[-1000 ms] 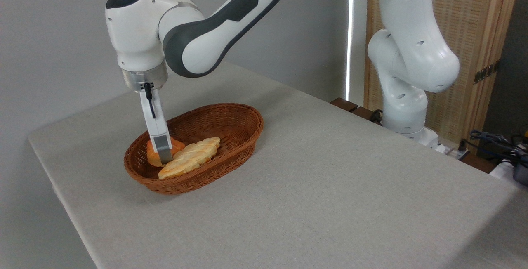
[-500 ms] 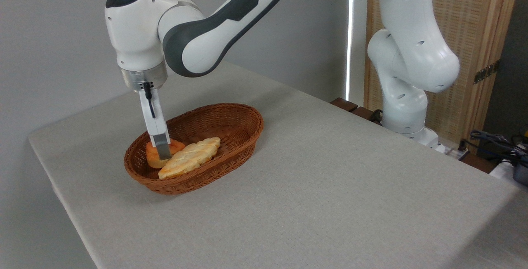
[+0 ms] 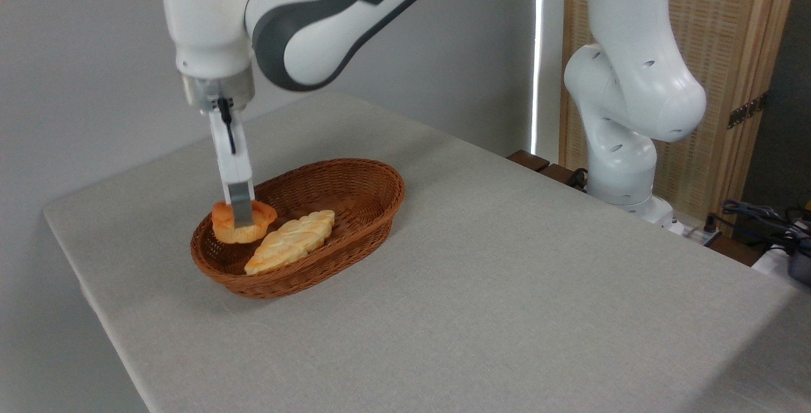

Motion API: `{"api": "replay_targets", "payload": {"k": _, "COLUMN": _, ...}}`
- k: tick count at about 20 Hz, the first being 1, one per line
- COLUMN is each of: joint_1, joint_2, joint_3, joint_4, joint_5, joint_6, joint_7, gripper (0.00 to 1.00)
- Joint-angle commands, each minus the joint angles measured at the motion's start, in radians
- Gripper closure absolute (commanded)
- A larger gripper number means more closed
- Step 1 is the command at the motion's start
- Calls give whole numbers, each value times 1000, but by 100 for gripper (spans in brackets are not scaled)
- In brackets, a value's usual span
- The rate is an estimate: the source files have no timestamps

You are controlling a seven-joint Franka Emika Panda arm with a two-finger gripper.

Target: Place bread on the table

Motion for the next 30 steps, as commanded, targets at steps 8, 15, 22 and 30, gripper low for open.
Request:
{"api": "replay_targets", "payload": {"k": 8, "joint_1": 54, "joint_2": -151, "joint_3": 112, "joint_4": -9, "joint_5": 9, "joint_6": -197, "joint_7": -48, "gripper": 37}}
{"api": "replay_targets", "payload": {"k": 15, "joint_1": 54, "joint_2": -146, "joint_3": 253, "joint_4": -69, "joint_5": 123, "joint_6": -263, "joint_7": -25, "gripper": 19}}
{"api": "replay_targets", "payload": {"k": 22, "joint_1": 54, "joint_2": -125, "joint_3": 285, "joint_4": -101, "joint_5": 124, "joint_6": -247, "joint_7": -25, "gripper": 0}}
{"api": "replay_targets", "payload": {"k": 30, "joint_1": 54, "joint_2": -102, "joint_3": 284, "joint_4": -110, "joint_5": 123, "joint_6": -244, "joint_7": -25, "gripper": 0}}
